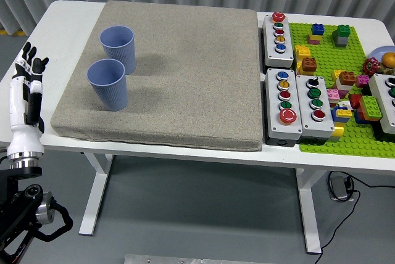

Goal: Pick cup pour cup place

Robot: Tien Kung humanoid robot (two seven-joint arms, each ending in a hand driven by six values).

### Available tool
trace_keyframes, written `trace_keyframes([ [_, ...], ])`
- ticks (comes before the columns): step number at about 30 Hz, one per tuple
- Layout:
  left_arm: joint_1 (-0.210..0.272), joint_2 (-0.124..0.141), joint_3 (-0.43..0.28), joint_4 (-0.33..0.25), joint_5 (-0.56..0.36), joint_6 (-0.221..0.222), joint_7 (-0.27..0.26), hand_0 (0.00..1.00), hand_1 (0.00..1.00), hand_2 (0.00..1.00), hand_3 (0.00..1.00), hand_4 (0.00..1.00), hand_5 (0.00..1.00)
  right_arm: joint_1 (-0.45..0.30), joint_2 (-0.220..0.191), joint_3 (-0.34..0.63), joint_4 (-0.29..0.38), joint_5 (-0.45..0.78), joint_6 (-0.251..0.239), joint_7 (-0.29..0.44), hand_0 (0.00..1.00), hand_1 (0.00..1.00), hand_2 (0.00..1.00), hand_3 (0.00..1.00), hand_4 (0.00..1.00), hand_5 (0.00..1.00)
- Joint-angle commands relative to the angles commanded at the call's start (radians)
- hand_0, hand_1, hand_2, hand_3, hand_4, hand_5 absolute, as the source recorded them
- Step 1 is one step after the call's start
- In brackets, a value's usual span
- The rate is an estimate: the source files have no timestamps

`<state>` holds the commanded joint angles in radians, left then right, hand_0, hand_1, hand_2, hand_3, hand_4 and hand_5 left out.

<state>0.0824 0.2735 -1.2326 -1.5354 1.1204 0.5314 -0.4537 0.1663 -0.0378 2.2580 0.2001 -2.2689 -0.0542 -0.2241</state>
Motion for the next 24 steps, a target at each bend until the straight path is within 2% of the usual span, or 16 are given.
trace_keyframes([
  [1,0.002,0.000,0.002,0.000,0.004,0.001,0.001,0.890,0.880,0.998,0.998,0.918,0.557,0.000,0.000,0.000,0.000,0.000,0.000,0.000,0.686,0.647,0.582,0.583,0.002,0.168],
  [7,0.017,-0.002,0.024,0.044,0.092,0.018,0.024,0.890,0.880,0.998,0.998,0.918,0.557,-0.004,0.000,0.001,0.001,0.000,0.002,-0.002,0.686,0.647,0.582,0.583,0.002,0.168],
  [8,0.017,-0.003,0.025,0.049,0.096,0.019,0.025,0.898,0.894,0.998,0.998,0.940,0.349,-0.004,0.000,0.000,0.001,0.000,0.002,-0.002,0.687,0.647,0.582,0.582,0.002,0.170],
  [13,0.003,-0.014,0.036,0.102,0.139,0.015,0.057,0.898,0.894,0.998,0.998,0.940,0.349,-0.006,-0.001,-0.004,0.000,0.000,0.001,-0.003,0.687,0.647,0.582,0.582,0.002,0.170],
  [14,0.000,-0.015,0.038,0.108,0.142,0.013,0.060,0.904,0.910,0.998,0.998,0.937,0.297,-0.005,-0.001,-0.004,0.000,0.000,0.001,-0.003,0.687,0.647,0.582,0.582,0.002,0.170],
  [24,-0.041,-0.028,0.072,0.173,0.141,-0.009,0.083,0.918,0.919,0.998,0.998,0.942,0.295,0.002,-0.003,-0.015,-0.002,0.014,-0.005,-0.003,0.687,0.647,0.583,0.582,0.002,0.169],
])
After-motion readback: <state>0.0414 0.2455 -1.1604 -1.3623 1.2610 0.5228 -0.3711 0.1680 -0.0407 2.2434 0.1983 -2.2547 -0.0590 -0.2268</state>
